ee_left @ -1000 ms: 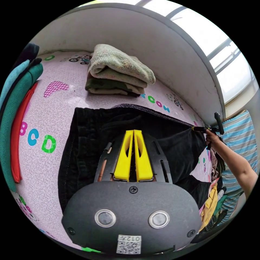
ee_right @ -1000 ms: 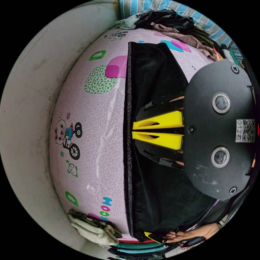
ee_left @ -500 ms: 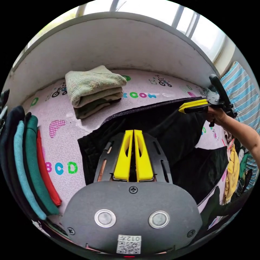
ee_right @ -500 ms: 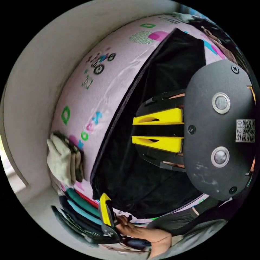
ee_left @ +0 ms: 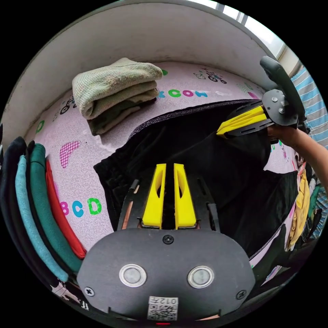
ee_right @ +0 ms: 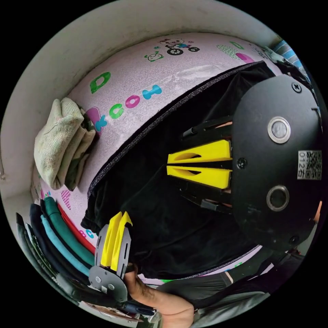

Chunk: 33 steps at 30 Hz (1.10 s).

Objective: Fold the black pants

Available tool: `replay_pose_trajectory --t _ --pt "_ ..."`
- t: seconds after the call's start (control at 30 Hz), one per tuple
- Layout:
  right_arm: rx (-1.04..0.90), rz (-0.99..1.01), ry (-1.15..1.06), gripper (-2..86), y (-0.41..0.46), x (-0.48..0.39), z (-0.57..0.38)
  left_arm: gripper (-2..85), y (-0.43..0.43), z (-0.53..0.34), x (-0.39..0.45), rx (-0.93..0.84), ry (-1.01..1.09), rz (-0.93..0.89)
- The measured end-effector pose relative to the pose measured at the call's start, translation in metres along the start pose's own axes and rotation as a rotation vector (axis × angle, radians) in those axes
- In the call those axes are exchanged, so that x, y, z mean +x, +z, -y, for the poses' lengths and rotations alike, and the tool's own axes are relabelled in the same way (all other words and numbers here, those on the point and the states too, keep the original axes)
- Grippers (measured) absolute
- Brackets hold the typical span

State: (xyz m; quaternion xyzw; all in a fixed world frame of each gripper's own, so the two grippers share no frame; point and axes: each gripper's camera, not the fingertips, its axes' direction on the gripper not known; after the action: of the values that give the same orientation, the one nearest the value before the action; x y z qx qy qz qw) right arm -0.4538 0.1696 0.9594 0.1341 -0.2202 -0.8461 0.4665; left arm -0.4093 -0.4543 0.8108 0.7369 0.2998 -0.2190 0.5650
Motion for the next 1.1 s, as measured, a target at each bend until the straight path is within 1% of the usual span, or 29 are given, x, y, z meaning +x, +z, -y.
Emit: replay_pose_trajectory --t 0.07,0.13,0.2,0.27,0.33,0.37,0.43,0.5,0.57,0.67,0.7,0.77,0.83,0.9,1.0,1.1 --pt "0.030 0.007 0.041 -0.8 -0.004 0.007 0.004 1.2 -0.002 -0.001 -0.002 0.036 -0.036 0.011" --pt "0.078 0.002 0.080 -0.9 -0.012 0.013 0.006 0.9 -0.014 -0.005 -0.005 0.143 -0.099 0.062" --pt "0.123 -0.011 0.120 -0.9 -0.018 0.019 0.008 0.8 -0.017 -0.009 -0.009 0.193 -0.147 0.087" --pt "0.136 -0.002 0.155 -0.8 -0.012 0.025 0.012 0.7 -0.011 -0.010 -0.014 0.178 -0.186 0.075" --pt "0.107 0.002 0.164 -0.5 0.001 0.025 0.017 0.6 -0.006 -0.010 -0.018 0.165 -0.230 0.056" --pt "0.070 0.000 0.164 -0.2 0.012 0.024 0.020 0.7 -0.006 -0.010 -0.019 0.170 -0.235 0.054" --pt "0.096 -0.020 0.161 0.7 0.012 0.021 0.021 0.7 -0.007 -0.010 -0.019 0.178 -0.238 0.053" --pt "0.076 -0.007 0.162 3.1 0.011 0.022 0.022 0.7 -0.008 -0.010 -0.019 0.185 -0.238 0.049" --pt "0.101 0.005 0.178 5.7 -0.001 0.027 0.015 0.7 -0.013 -0.011 -0.019 0.207 -0.248 0.046" --pt "0.154 0.005 0.223 5.4 -0.022 0.039 -0.001 0.7 -0.029 -0.012 -0.014 0.292 -0.242 0.069" --pt "0.158 -0.004 0.228 5.4 -0.024 0.042 -0.004 0.7 -0.032 -0.011 -0.011 0.313 -0.220 0.034" --pt "0.140 -0.013 0.252 5.2 -0.026 0.051 -0.011 0.7 -0.028 -0.005 -0.003 0.278 -0.136 -0.081" --pt "0.124 0.018 0.263 5.1 -0.023 0.054 -0.012 0.7 -0.011 0.006 0.012 0.166 -0.016 -0.189" --pt "0.124 0.032 0.269 5.1 -0.020 0.053 -0.010 0.6 0.002 0.011 0.024 0.087 0.051 -0.189" --pt "0.151 0.075 0.263 5.0 -0.017 0.044 0.003 0.5 0.018 0.016 0.035 -0.006 0.080 -0.091" --pt "0.141 0.117 0.246 5.1 -0.006 0.031 0.023 0.4 0.023 0.017 0.032 0.000 0.056 -0.095"
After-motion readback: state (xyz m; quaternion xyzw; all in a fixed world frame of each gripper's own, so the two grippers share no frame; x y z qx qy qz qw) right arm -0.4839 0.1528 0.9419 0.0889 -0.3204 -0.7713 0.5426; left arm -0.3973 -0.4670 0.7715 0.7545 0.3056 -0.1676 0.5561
